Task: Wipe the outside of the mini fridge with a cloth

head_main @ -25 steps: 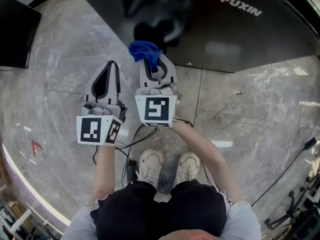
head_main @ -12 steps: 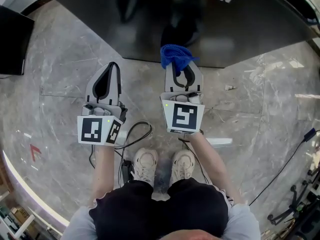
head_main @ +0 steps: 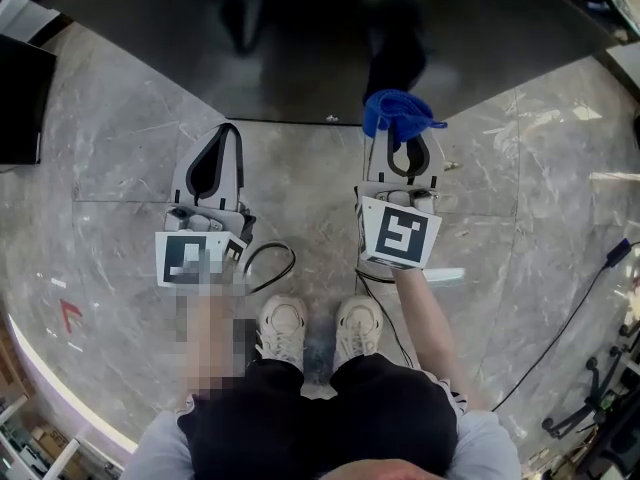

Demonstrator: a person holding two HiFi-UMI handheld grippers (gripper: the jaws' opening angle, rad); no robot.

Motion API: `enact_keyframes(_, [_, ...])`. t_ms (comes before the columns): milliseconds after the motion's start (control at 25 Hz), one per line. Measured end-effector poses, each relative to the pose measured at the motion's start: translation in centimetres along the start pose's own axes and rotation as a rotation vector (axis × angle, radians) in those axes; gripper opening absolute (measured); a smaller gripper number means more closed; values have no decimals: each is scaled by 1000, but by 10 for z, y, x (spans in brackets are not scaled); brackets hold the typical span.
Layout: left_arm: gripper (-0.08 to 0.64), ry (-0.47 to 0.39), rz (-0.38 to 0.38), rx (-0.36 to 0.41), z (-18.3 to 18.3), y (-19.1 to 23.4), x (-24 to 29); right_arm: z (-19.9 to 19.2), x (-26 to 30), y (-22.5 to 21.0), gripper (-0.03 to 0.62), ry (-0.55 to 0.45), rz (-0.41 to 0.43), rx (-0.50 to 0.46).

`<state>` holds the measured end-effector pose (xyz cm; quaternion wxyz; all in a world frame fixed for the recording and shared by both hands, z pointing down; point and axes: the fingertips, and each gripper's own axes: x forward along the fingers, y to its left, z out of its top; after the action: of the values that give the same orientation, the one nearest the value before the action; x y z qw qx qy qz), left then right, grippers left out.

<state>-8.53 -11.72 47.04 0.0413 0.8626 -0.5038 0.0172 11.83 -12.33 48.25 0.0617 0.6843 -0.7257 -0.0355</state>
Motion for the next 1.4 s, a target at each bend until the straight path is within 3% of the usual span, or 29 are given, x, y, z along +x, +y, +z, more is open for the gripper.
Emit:
enact_keyframes(400, [5, 8, -28, -16, -3, -13, 7, -11, -12, -88, 77, 37, -202, 16])
enact_keyframes(1080, [5, 6, -29, -9, -2, -20, 7, -28, -19, -163, 75, 87, -380, 172])
enact_keyframes(1240, [5, 4, -19, -5, -4, -19, 7, -29, -29, -149, 75, 77, -356, 191])
enact_keyframes(1400, [5, 4, -8, -1, -7, -16, 5, -36, -38, -89, 75, 90, -214, 255])
